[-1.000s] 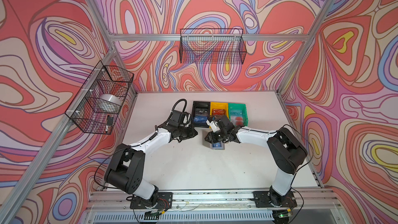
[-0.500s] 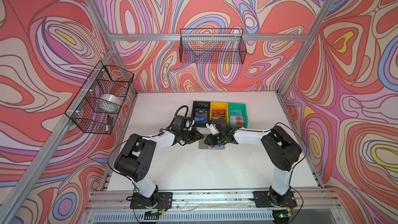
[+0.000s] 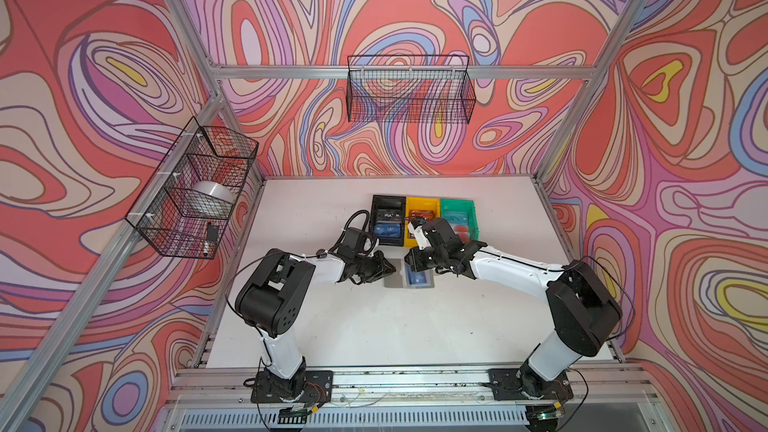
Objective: Take the credit cards out of the card holder
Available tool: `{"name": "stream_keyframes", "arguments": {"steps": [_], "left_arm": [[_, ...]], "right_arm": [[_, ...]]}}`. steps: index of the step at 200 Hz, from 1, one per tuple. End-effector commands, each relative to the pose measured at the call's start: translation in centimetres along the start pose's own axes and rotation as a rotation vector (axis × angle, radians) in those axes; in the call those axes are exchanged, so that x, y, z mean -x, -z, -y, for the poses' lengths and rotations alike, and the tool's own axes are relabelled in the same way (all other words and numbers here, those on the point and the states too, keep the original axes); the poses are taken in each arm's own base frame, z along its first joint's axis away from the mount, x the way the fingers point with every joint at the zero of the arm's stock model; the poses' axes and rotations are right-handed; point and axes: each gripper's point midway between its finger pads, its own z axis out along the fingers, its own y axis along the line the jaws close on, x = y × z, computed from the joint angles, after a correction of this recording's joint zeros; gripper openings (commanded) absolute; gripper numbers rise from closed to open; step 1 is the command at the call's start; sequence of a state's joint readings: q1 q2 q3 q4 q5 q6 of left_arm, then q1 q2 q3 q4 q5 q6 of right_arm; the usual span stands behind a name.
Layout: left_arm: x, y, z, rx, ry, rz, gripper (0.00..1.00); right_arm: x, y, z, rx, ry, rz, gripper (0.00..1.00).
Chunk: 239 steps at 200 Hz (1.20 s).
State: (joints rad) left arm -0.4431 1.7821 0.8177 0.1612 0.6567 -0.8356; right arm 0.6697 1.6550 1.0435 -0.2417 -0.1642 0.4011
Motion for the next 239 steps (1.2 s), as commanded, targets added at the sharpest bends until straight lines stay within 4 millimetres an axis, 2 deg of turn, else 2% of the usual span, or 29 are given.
{"name": "stream_keyframes", "arguments": {"steps": [1,54,95,115,149,153,164,182,239], "left_arm": [[0.5,-0.4,1.1,-0.015,-0.023,0.016,0.19],[0.1,-1.6,1.7,-0.047,-0.023,0.007,0.20],[0.1,-1.9,1.8,-0.052,-0.021,0.003,0.21],[0.1,-2.0,1.9,-0.054,-0.020,0.001,0.21],[0.1,-2.1,1.8,-0.053,-0.019,-0.002,0.21],[0.1,-2.1,1.7,-0.052,-0.019,-0.002,0.21],[0.1,-2.2,1.7,-0.052,-0.019,-0.002,0.21],[0.1,-2.2,1.7,-0.051,-0.021,-0.002,0.21],[0.2,-2.6,1.6,-0.053,-0.018,-0.008,0.21]], "right_arm": [[-2.1,0.0,3.4,-0.175,-0.005,-0.070,0.05],[-3.5,-0.8,4.8,-0.227,-0.023,-0.106,0.03],[-4.3,-1.6,6.0,-0.283,-0.022,-0.138,0.00],[-4.4,-2.0,6.2,-0.290,-0.022,-0.142,0.00],[-3.5,-1.8,6.7,-0.315,-0.022,-0.125,0.00],[-4.1,-2.4,7.2,-0.330,-0.023,-0.147,0.00],[-3.8,-2.3,7.6,-0.344,-0.021,-0.144,0.00],[-3.5,-2.4,7.7,-0.342,-0.016,-0.144,0.00],[-4.1,-4.0,7.9,-0.340,-0.005,-0.201,0.00]]}}
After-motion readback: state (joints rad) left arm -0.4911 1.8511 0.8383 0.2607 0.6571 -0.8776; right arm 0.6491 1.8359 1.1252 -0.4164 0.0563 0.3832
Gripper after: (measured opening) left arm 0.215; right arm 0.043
